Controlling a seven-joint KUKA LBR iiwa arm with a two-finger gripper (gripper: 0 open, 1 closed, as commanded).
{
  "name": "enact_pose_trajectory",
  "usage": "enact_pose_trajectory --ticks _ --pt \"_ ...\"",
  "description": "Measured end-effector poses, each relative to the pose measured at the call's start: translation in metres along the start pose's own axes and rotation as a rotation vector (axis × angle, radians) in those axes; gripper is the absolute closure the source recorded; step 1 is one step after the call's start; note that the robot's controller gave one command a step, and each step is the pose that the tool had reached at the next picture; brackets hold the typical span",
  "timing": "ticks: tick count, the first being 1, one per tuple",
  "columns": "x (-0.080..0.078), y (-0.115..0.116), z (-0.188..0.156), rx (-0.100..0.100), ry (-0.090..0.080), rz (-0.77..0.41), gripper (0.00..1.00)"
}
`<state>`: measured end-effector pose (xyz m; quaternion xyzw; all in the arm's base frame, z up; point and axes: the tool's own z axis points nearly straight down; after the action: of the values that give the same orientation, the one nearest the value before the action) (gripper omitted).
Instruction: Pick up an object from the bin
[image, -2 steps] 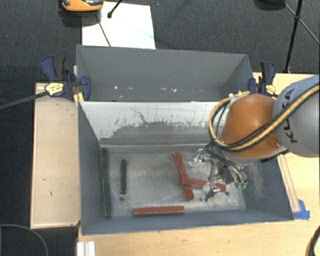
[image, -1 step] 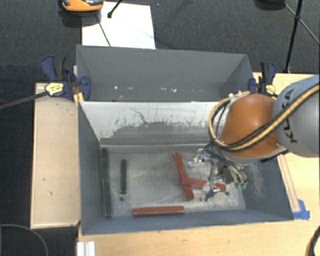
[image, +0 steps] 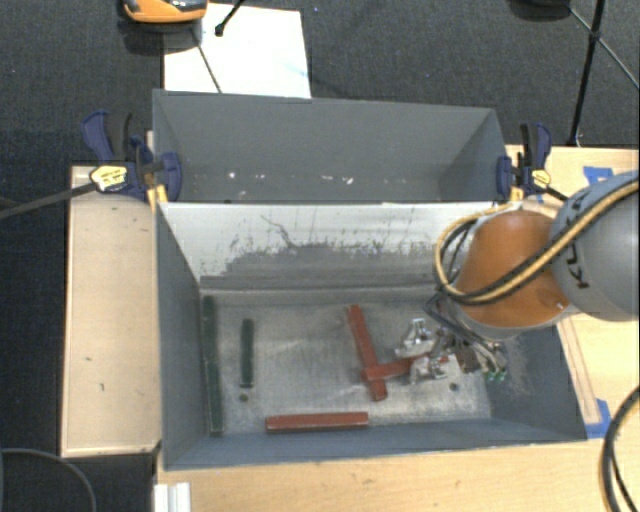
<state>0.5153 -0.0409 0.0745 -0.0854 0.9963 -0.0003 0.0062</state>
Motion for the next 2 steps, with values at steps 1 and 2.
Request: enact_pose_trajectory --ticks 1,2 --pt "0.000 0.000 0.000 0.000 0.000 0.001 1.00" --pt "0.001 -0.004 -0.029 -0.003 0.015 0.002 1.00"
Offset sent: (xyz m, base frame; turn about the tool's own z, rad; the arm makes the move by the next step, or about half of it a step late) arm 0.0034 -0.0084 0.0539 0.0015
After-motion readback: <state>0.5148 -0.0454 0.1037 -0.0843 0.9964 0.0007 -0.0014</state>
